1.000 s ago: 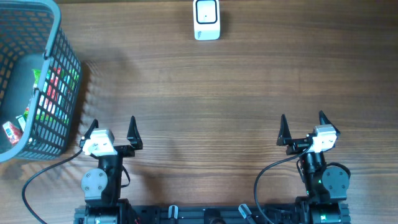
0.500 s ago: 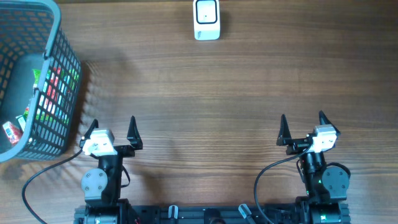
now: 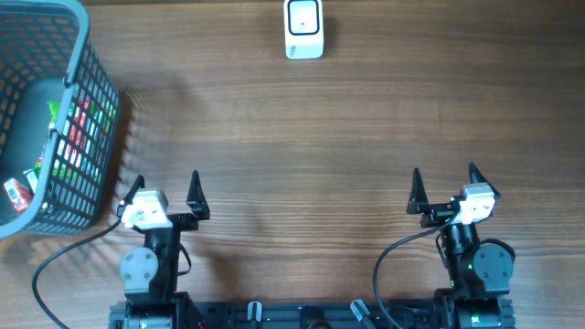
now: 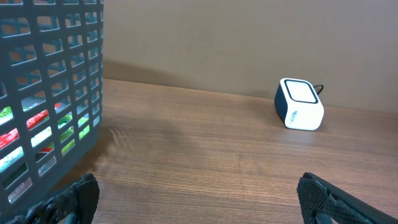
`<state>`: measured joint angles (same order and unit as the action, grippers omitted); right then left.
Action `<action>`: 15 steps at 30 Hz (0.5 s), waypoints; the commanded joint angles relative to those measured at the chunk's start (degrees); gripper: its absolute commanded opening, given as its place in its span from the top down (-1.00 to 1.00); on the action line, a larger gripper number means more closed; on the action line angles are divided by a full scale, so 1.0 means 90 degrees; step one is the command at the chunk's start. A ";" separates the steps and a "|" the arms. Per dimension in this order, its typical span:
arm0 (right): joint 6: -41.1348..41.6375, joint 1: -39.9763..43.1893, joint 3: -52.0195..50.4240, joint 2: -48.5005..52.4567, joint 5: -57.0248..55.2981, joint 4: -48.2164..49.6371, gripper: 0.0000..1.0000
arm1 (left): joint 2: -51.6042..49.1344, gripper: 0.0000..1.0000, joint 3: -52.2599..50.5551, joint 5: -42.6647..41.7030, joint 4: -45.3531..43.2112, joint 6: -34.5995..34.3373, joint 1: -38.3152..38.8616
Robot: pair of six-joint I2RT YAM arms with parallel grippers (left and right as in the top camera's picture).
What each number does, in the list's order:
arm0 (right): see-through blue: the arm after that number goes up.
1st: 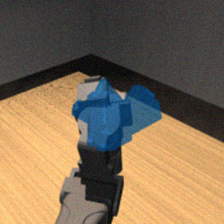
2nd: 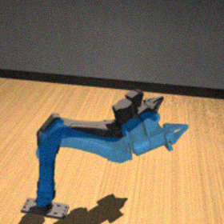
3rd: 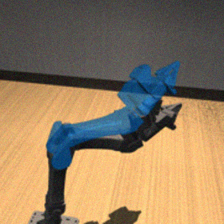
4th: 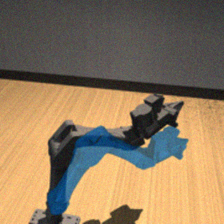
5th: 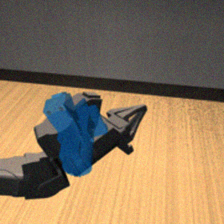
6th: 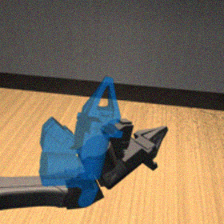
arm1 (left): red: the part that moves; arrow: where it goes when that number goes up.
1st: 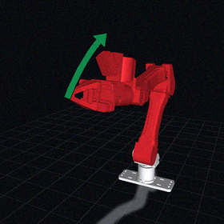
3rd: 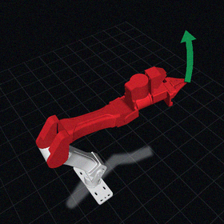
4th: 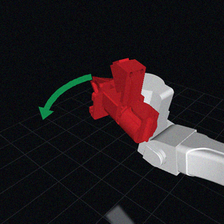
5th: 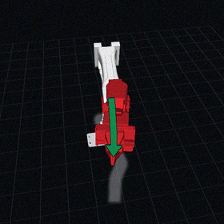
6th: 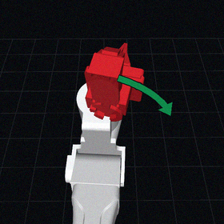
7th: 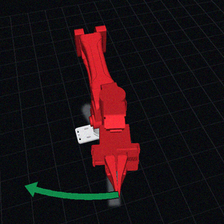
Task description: Scan the item barcode
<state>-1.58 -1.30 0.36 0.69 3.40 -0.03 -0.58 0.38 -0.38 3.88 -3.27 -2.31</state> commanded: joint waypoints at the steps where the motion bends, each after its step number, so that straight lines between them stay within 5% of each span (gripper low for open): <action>1: 0.0053 0.0022 -0.0007 0.0012 -0.0056 0.0015 -0.99 | -0.0002 -1.00 -0.0007 -0.0143 0.0056 0.0107 -0.0017; 15: 0.0053 0.0022 -0.0007 0.0012 -0.0056 0.0015 -0.99 | -0.0002 -1.00 -0.0007 -0.0143 0.0056 0.0107 -0.0017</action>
<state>-1.56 -1.30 0.36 0.69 3.40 -0.03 -0.58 0.38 -0.38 3.88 -3.27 -2.31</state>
